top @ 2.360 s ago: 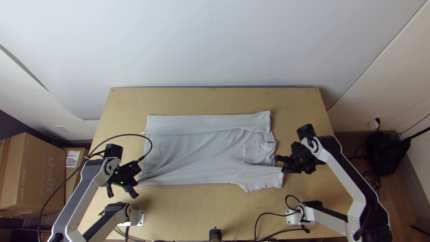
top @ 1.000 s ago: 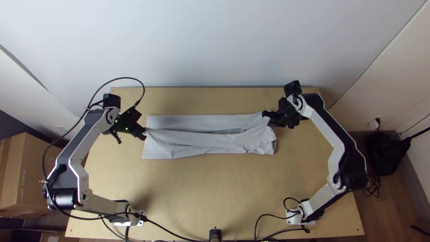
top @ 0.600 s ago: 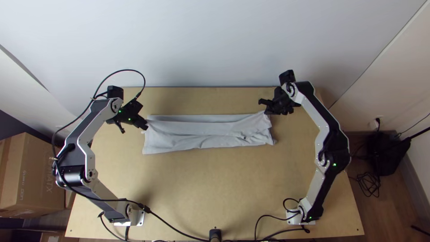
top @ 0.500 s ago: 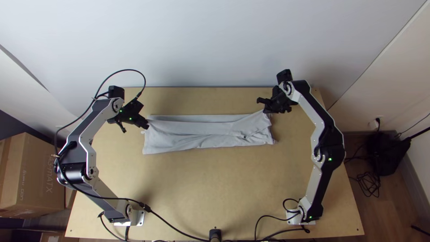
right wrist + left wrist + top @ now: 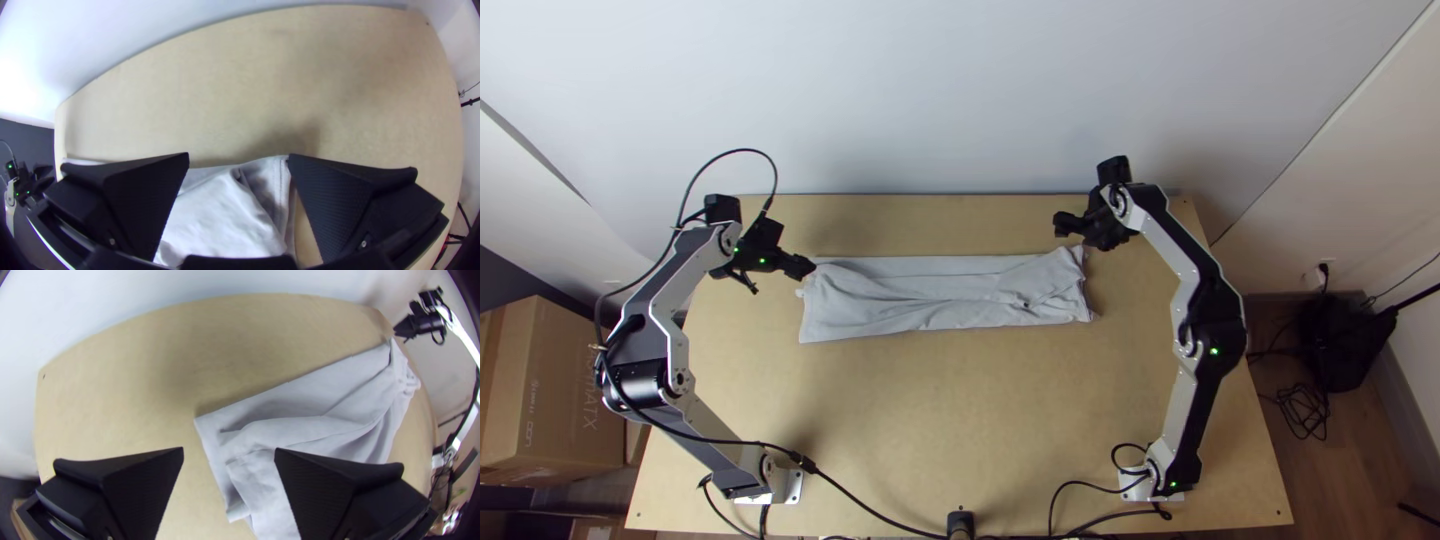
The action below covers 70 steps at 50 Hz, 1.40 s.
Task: Fold the t-shirt
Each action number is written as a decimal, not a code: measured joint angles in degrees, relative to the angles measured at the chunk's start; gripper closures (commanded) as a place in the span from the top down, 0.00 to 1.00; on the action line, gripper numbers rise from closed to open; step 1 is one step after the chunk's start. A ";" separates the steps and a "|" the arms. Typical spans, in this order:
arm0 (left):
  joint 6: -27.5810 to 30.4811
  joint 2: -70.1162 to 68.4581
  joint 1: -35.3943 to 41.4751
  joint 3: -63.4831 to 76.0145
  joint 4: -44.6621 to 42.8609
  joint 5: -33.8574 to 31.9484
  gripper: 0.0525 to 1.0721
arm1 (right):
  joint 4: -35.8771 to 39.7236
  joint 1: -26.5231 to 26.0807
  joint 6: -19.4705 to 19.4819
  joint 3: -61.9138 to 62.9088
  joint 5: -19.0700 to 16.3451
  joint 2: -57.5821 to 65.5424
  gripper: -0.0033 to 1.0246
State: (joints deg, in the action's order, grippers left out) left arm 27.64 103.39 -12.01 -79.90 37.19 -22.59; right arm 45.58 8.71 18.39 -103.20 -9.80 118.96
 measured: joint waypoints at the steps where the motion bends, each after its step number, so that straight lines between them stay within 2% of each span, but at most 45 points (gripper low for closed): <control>1: -0.63 -0.15 -0.48 0.00 0.13 -0.68 0.96 | -0.39 -0.13 0.02 0.81 -0.02 -1.49 0.96; 6: -3.89 -1.36 -3.67 0.04 1.31 -7.37 0.95 | -1.66 -0.50 1.51 4.70 -0.52 -9.38 0.96; 10: -6.25 -2.62 -6.54 0.04 2.64 -11.91 0.95 | -1.97 -0.76 3.82 6.29 -2.40 -15.37 0.96; 13: -7.37 -3.26 -8.52 0.04 3.93 -13.57 0.95 | -2.16 -1.05 5.84 6.84 -5.16 -19.19 0.96; 20: -8.22 -3.37 -11.30 1.51 4.83 -17.51 0.95 | -1.55 -2.01 11.98 6.82 -16.15 -25.35 0.96; 29: -6.93 -1.73 -13.14 3.76 7.76 -24.74 0.95 | 0.11 -5.29 20.09 5.64 -33.86 -27.26 0.96; 35: -5.51 -0.07 -13.70 5.38 8.39 -27.02 0.95 | 0.37 -7.26 22.36 5.60 -39.80 -27.58 0.96; 43: -4.63 3.08 -13.31 6.69 8.39 -27.39 0.95 | 0.50 -7.21 23.39 4.94 -42.34 -29.00 0.96; 61: -4.66 4.72 -9.16 9.11 8.31 -26.25 0.95 | 0.48 -4.35 23.39 4.48 -42.73 -32.11 0.96; 70: -5.42 5.01 -5.51 10.03 5.22 -24.50 0.95 | 0.52 -3.85 23.37 4.48 -42.75 -32.98 0.96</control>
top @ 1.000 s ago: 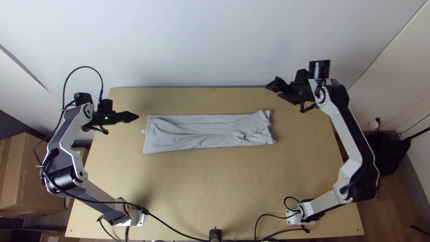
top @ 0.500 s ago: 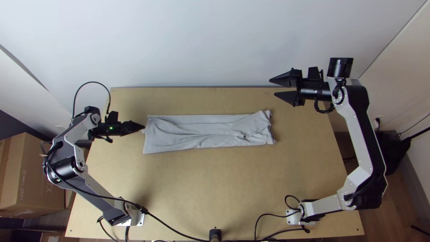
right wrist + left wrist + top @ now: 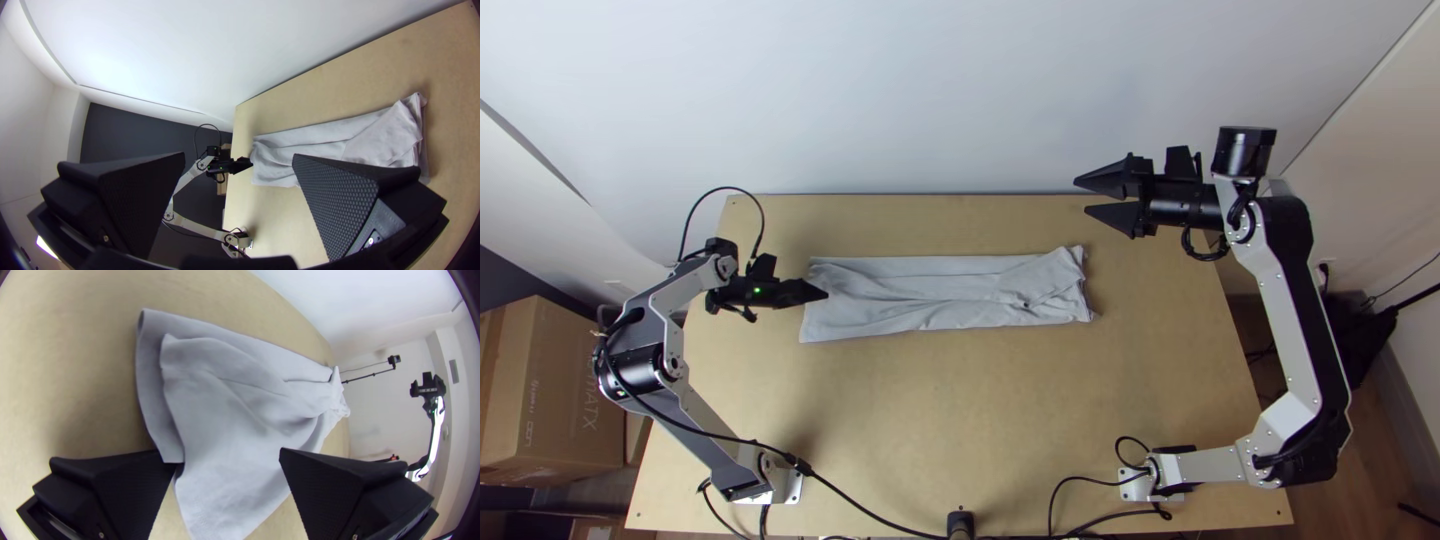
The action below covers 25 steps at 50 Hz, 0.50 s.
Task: Fold the t-shirt
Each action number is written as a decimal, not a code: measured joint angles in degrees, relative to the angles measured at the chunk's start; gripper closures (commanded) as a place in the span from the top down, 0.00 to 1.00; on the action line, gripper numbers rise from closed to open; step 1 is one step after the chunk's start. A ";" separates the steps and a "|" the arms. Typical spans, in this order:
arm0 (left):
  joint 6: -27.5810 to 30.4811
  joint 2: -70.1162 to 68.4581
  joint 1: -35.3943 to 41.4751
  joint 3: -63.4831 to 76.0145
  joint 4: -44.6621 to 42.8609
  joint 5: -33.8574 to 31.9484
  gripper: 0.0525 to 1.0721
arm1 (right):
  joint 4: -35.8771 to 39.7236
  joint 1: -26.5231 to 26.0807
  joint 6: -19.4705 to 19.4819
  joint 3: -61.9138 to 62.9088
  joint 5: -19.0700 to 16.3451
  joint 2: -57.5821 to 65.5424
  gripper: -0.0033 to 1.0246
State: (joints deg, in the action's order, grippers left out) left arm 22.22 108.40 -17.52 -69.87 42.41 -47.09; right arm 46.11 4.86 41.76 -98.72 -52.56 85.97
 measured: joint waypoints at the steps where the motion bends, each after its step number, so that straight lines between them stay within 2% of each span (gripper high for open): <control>1: -0.26 0.00 0.33 0.00 -0.37 0.00 0.95 | 0.04 0.00 0.00 0.00 0.02 -0.15 0.96; 25: -1.20 -0.04 1.40 -0.13 -1.38 2.60 0.95 | 1.03 0.00 -0.42 0.00 0.02 -1.88 0.96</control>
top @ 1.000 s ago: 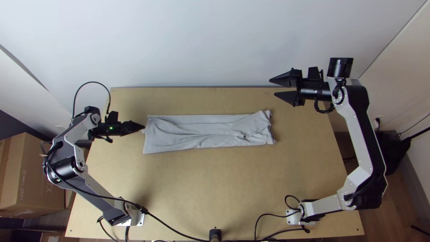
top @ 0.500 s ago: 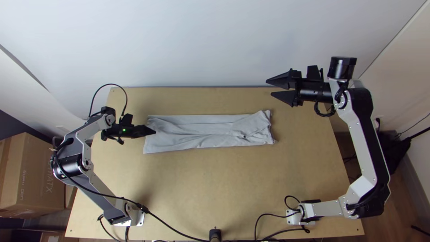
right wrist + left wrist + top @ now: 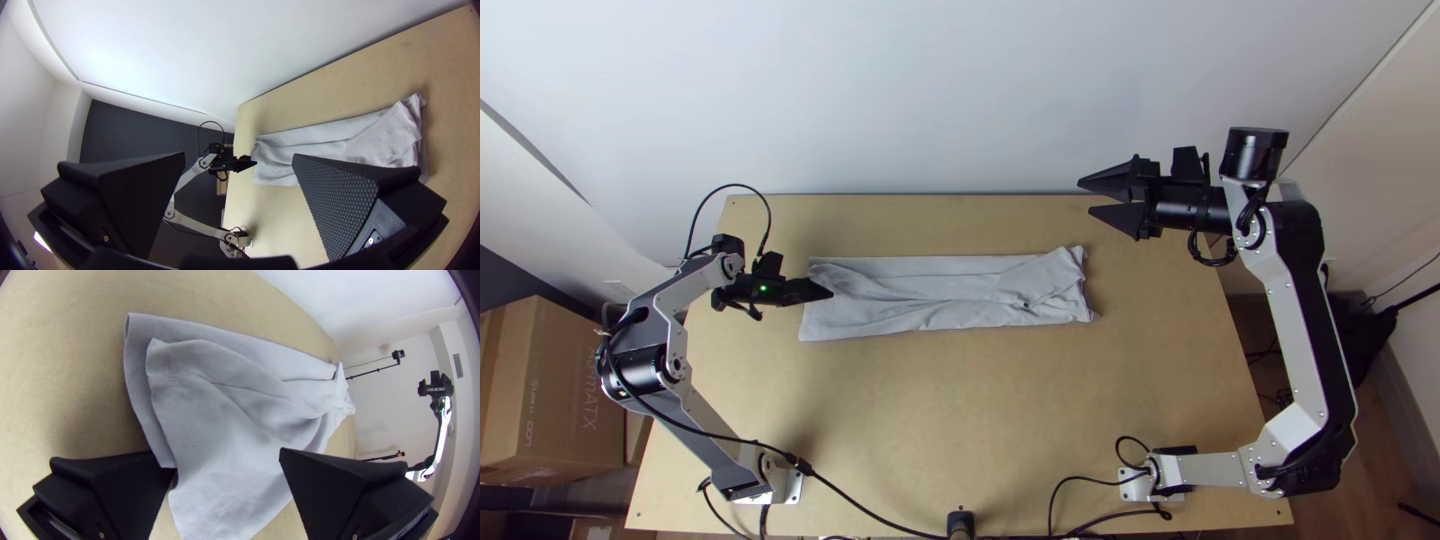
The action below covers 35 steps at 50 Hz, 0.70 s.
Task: Fold the t-shirt
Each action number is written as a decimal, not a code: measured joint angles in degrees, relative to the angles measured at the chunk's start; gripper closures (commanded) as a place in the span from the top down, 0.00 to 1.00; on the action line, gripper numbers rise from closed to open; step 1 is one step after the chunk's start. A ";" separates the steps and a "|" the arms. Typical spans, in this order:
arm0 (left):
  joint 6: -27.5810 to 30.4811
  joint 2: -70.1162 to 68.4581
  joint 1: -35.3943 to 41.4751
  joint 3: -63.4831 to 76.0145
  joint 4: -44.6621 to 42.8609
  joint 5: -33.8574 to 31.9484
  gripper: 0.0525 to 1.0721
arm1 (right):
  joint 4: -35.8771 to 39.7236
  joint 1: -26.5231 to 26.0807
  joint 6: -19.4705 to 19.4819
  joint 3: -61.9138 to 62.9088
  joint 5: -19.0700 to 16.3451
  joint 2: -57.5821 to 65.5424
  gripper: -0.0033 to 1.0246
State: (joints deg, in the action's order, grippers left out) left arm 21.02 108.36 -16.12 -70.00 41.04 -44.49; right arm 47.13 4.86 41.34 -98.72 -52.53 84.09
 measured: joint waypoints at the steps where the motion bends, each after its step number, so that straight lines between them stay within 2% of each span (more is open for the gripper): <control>1: 0.02 0.00 0.09 -0.07 0.00 0.28 0.94 | 0.02 0.00 -0.02 0.00 0.00 0.00 0.96; 21: -3.56 -0.76 7.21 -0.98 -4.52 6.40 0.94 | 0.09 0.26 -0.90 0.04 0.00 0.00 0.96; 24: -4.24 -0.74 8.50 -1.16 -5.16 6.88 0.82 | 0.09 0.39 -0.90 0.04 0.00 0.00 0.96; 27: -4.61 -0.74 9.22 -1.16 -5.64 7.50 0.62 | 0.09 0.39 -0.90 0.04 0.00 0.00 0.96; 33: -5.90 -0.22 9.81 -1.16 -6.64 8.81 0.02 | 0.07 0.39 -0.90 0.09 0.00 -0.02 0.96; 35: -6.23 0.13 9.81 -1.16 -6.73 9.20 0.02 | 0.09 0.39 -0.92 0.09 0.00 -0.02 0.96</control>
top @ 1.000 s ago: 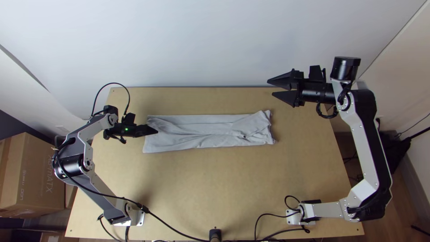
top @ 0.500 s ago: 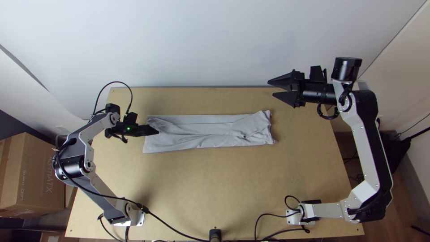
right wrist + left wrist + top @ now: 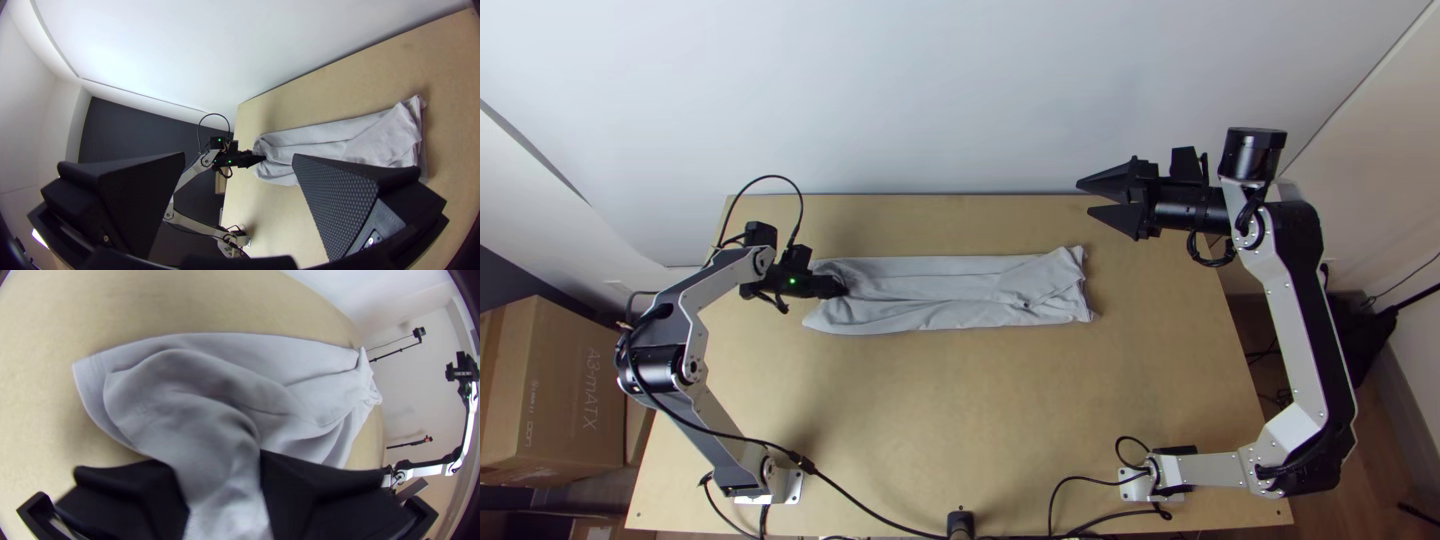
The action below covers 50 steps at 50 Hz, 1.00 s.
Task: Fold the t-shirt
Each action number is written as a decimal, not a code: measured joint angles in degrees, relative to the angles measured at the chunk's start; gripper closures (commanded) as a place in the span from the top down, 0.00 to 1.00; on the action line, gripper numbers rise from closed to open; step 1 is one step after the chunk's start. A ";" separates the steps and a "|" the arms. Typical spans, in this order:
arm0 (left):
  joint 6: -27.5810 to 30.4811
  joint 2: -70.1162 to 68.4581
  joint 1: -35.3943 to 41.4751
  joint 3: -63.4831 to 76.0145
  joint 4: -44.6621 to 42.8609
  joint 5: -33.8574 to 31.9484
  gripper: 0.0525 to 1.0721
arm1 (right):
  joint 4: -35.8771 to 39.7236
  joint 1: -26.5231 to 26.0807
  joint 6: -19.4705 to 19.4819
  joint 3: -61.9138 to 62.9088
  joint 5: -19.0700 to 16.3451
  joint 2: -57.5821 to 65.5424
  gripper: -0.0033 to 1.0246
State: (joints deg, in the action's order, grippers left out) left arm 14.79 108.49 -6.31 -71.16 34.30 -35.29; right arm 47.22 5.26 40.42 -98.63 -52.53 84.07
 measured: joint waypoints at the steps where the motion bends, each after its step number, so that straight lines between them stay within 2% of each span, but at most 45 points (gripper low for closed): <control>1: -0.17 0.20 -0.02 0.02 0.00 0.04 0.02 | 0.00 0.00 0.00 0.02 0.00 0.00 0.96; 14: 1.14 0.39 -3.61 0.26 2.27 0.17 0.02 | 0.02 0.00 -0.63 0.83 0.04 -0.31 0.96; 26: 11.15 -0.79 -17.59 0.17 7.89 3.10 0.02 | 1.16 -0.52 -3.74 2.21 2.40 -0.63 0.96; 32: 15.96 -0.87 -24.50 -1.79 10.36 7.30 0.02 | 2.01 -1.57 -6.12 2.71 5.84 -0.94 0.96; 38: 19.15 -0.87 -29.00 -4.72 11.54 14.25 0.02 | 3.04 -2.08 -9.07 3.26 11.04 -1.05 0.96; 46: 21.55 -1.49 -31.39 -7.17 11.78 22.25 0.02 | 3.63 -1.55 -13.31 5.40 19.06 -1.77 0.96; 50: 22.53 -3.48 -30.93 -7.26 12.15 25.86 0.02 | 3.91 -1.20 -15.28 7.26 21.97 -2.73 0.96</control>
State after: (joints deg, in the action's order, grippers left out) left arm 37.32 105.01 -37.23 -78.41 46.46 -9.43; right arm 51.13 4.05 25.15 -91.37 -30.57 81.34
